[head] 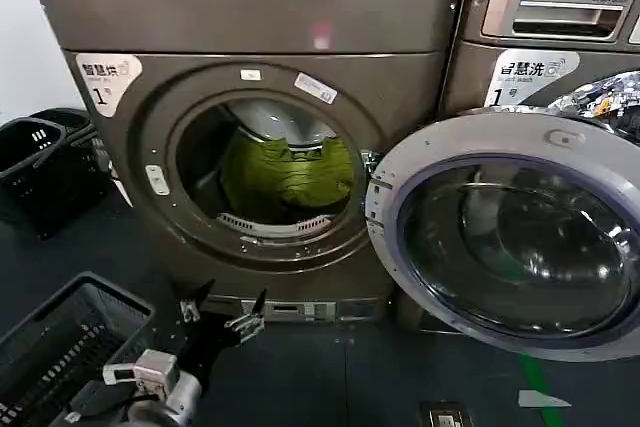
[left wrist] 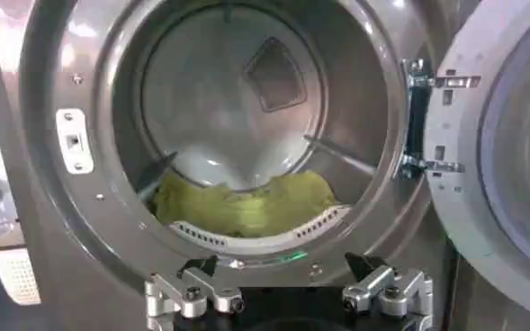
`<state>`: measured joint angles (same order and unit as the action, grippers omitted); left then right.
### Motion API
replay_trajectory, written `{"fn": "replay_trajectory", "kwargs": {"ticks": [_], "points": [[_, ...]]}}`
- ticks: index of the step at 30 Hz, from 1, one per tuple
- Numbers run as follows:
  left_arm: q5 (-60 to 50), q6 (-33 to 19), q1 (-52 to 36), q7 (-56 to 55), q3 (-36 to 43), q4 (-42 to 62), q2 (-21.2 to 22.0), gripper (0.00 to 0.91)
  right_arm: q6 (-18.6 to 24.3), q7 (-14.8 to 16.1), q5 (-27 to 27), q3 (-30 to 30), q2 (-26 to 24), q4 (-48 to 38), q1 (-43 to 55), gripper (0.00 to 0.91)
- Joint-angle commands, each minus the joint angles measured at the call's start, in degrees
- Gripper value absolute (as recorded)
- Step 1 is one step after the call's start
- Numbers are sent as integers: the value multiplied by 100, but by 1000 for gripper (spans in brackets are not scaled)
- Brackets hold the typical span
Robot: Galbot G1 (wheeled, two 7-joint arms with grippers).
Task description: Grasp the clothes from the dryer.
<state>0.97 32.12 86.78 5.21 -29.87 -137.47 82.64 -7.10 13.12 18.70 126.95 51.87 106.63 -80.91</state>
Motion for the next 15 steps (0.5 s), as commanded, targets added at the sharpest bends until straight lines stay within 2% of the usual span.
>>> {"fn": "replay_trajectory", "kwargs": {"ticks": [1, 15], "points": [[-16, -170, -15, -53, 1, 37, -2, 907, 0, -4, 33, -36, 22, 21, 8, 907], [-3, -261, -50, -80, 28, 82, 2, 907, -18, 7, 99, -39, 0, 69, -11, 907]]}}
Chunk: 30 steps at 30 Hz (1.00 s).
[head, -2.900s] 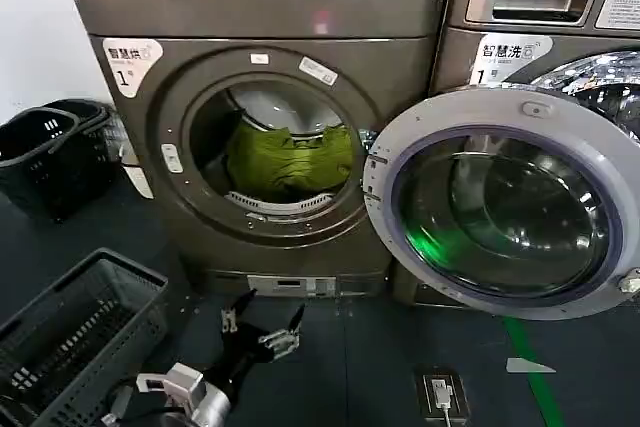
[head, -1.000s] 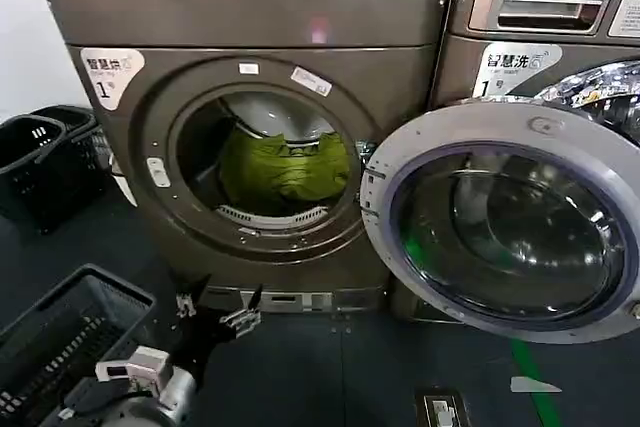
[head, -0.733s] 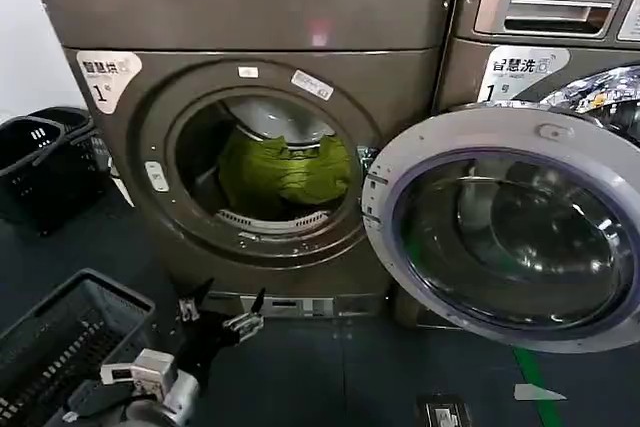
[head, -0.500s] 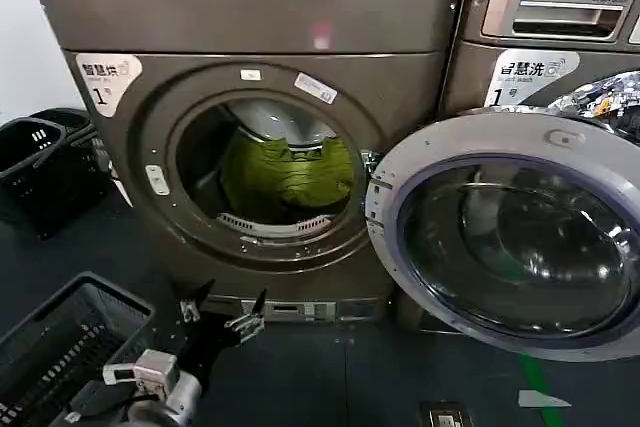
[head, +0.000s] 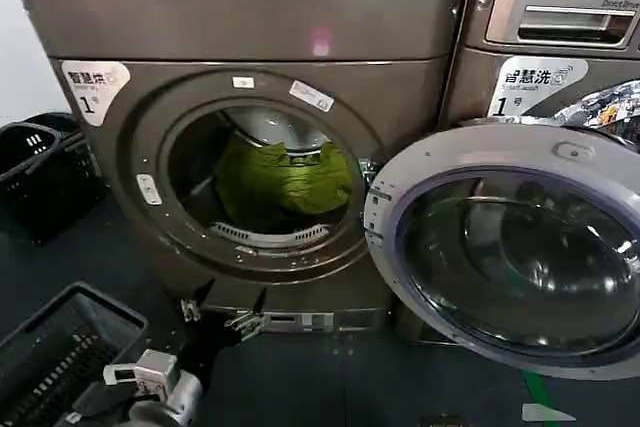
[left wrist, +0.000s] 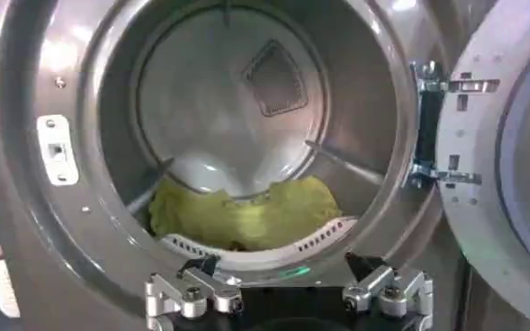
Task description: Grasp the clothes from the dryer.
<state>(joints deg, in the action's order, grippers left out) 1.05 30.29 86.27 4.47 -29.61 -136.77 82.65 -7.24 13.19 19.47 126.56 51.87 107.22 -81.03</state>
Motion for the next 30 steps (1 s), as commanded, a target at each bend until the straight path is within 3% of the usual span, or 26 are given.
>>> {"fn": "replay_trajectory", "kwargs": {"ticks": [1, 30], "points": [[-16, -85, 0, -6, 1, 16, 2, 907, -5, 1, 22, 5, -1, 6, 1, 907], [-20, -62, -34, 120, -22, 73, 13, 907, -22, -25, 129, 53, 15, 74, 26, 907]]}}
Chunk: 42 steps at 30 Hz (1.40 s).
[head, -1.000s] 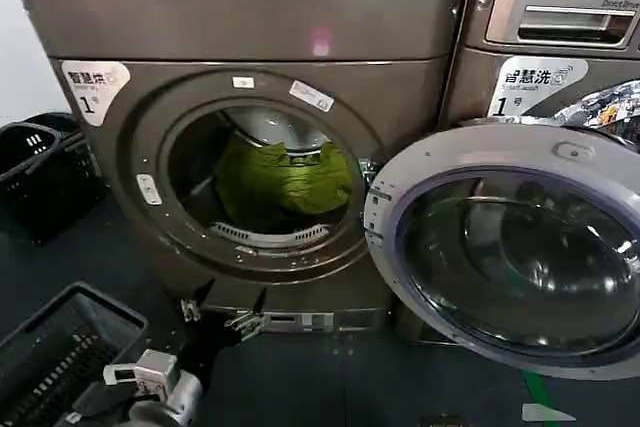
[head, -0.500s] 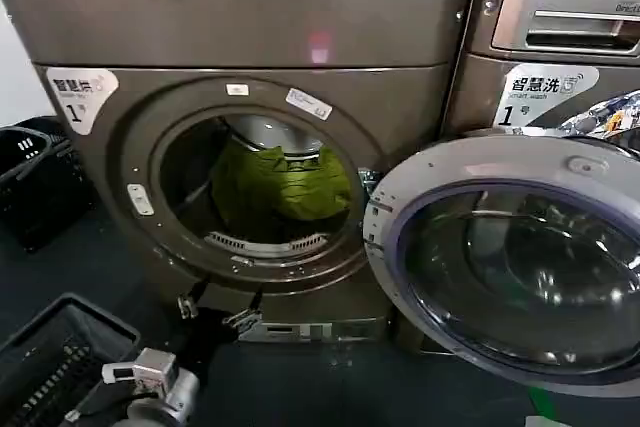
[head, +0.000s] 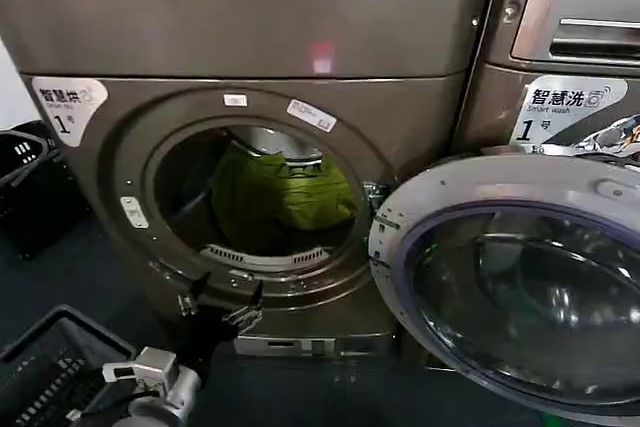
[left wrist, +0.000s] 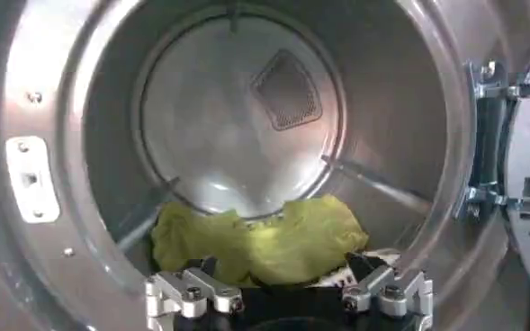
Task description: Grasp the clothes from the dryer.
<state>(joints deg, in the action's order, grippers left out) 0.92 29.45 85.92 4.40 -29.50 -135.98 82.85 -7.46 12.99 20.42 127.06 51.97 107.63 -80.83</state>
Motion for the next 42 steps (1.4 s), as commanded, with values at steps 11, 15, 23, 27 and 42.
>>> {"fn": "replay_trajectory", "kwargs": {"ticks": [11, 15, 23, 27, 42], "points": [[26, 59, 12, 281, -73, -142, -1, 907, -43, -1, 110, 34, -3, 134, 45, 907], [10, 89, 19, 297, -81, -160, 3, 907, -47, -1, 122, 58, 2, 148, 39, 907], [-252, 91, -3, 378, -108, -148, 0, 907, -106, -42, -64, 122, 15, 139, -6, 907], [-1074, -112, -126, 741, -180, -82, -55, 907, -145, -134, -184, 181, 28, 166, 1, 907], [-4709, -1288, -2777, 2811, 212, 1959, -455, 907, -363, -461, -691, 623, 187, 558, -335, 907]]}}
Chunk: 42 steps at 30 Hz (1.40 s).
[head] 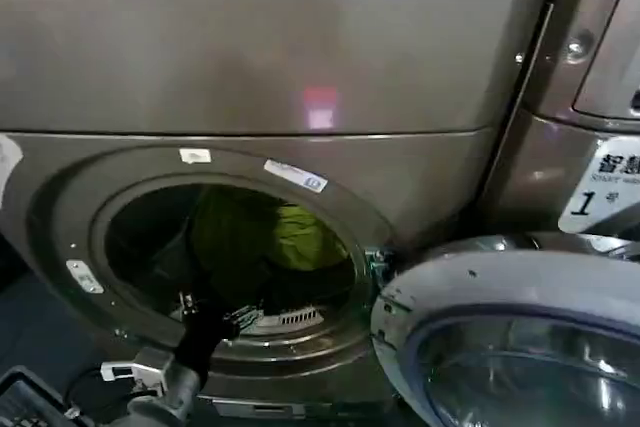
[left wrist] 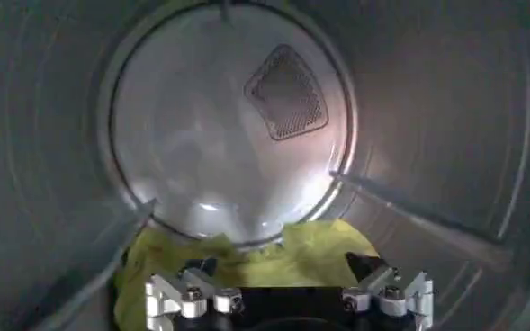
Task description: Grasp the clothes from the dryer.
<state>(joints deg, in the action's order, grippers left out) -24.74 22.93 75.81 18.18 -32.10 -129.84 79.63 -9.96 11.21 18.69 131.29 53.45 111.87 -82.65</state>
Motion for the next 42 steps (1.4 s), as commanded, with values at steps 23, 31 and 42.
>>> {"fn": "replay_trajectory", "kwargs": {"ticks": [23, 31, 42], "points": [[-5203, -1919, -5615, 4454, -15, 5855, 1228, 907, -147, -145, -375, 744, 184, 172, -631, 907], [-5535, -2427, -6262, 4971, -223, 7201, 1442, 907, -97, -121, -383, 485, 182, 139, -483, 907], [-5981, -2636, -6848, 5900, -603, 8195, 1378, 907, -104, -101, -364, 397, 183, 146, -512, 907]]}}
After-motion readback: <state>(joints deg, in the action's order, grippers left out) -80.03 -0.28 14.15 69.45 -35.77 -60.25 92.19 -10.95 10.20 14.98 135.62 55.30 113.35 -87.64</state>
